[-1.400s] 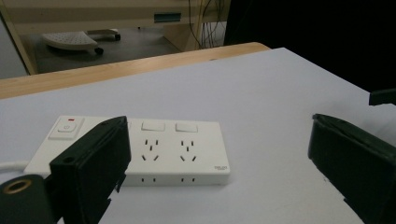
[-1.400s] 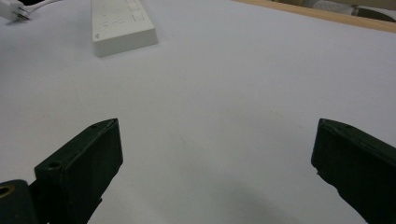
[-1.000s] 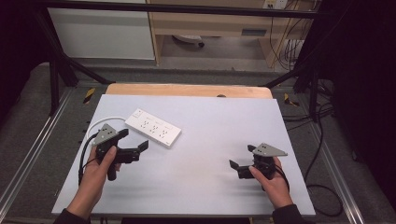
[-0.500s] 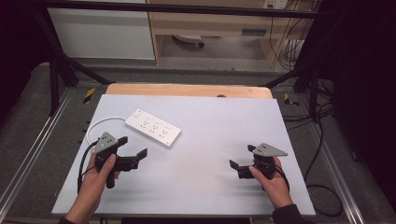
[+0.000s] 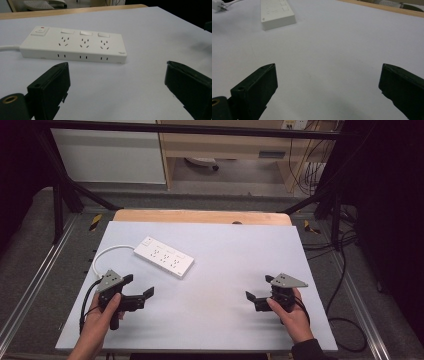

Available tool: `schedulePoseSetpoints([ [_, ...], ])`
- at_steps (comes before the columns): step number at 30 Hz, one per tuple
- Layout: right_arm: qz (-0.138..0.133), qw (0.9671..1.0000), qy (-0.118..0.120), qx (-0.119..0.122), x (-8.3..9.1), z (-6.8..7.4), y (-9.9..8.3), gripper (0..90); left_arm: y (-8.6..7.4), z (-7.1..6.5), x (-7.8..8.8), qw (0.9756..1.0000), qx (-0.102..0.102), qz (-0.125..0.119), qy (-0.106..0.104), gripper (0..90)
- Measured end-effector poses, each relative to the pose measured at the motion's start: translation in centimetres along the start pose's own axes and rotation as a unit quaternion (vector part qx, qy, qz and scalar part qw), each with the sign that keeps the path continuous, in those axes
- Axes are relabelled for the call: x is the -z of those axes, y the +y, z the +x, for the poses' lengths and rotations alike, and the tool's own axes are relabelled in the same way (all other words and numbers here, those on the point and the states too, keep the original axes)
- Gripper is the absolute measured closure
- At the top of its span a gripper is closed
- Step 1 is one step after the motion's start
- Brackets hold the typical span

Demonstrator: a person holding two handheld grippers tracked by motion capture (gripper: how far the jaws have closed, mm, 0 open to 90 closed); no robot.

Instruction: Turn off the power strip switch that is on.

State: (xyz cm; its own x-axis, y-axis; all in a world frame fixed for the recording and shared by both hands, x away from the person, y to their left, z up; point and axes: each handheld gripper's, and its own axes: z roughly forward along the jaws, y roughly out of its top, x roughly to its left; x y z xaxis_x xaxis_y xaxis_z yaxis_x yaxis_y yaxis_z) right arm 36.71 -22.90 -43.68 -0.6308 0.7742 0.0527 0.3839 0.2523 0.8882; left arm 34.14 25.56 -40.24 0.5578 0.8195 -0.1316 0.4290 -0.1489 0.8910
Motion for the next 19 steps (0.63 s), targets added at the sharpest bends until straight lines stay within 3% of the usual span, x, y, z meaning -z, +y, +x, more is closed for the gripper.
schedulePoseSetpoints([
  [16, 0.0, 1.0, 0.0, 0.0, 0.0, 0.0, 0.0, 2.5, -1.7, 0.1, 0.5, 0.9998, 0.005, 0.021, 0.001, 6.0],
  [19, 0.002, 1.0, -0.002, 0.0, -0.1, 0.0, 0.0, 2.5, -2.2, 0.1, 0.5, 0.9995, 0.015, 0.027, 0.008, 6.6],
])
